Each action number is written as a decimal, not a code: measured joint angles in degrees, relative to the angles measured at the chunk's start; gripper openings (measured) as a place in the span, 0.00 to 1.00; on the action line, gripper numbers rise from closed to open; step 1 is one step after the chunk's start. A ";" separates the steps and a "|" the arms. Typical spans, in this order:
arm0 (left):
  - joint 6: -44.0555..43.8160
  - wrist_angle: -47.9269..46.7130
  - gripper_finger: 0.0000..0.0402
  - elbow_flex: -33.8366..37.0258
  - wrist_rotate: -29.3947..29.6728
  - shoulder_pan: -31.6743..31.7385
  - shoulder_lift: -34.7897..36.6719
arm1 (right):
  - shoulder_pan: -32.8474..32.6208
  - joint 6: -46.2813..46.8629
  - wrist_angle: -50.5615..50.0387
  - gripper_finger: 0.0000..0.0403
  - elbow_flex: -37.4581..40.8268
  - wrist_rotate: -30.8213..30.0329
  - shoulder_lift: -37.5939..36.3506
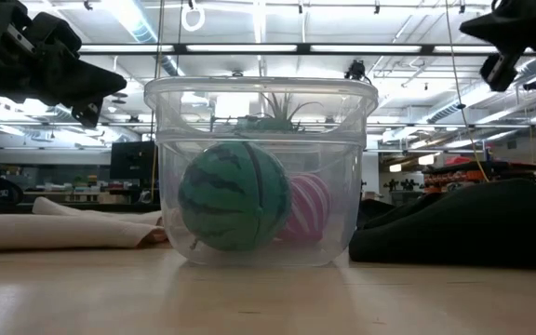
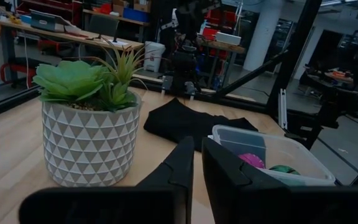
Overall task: Pick and placing Produce into tupperware
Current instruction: Return to Home Position
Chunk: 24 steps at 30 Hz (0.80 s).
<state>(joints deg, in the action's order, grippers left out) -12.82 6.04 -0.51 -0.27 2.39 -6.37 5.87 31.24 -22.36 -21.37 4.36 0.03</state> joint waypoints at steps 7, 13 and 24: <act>0.03 0.00 0.07 0.00 0.00 0.00 0.00 | 0.00 0.46 9.29 0.00 7.95 2.20 0.00; -0.02 0.00 0.08 0.00 0.00 0.00 0.00 | 0.00 0.09 20.69 0.00 11.47 1.89 -0.02; 0.04 0.00 0.09 0.00 0.00 0.00 0.00 | 0.00 2.42 40.82 0.00 19.16 1.01 -0.04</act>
<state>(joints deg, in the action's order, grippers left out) -12.78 6.04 -0.51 -0.27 2.39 -6.37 5.87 33.66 18.47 -2.21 5.37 -0.01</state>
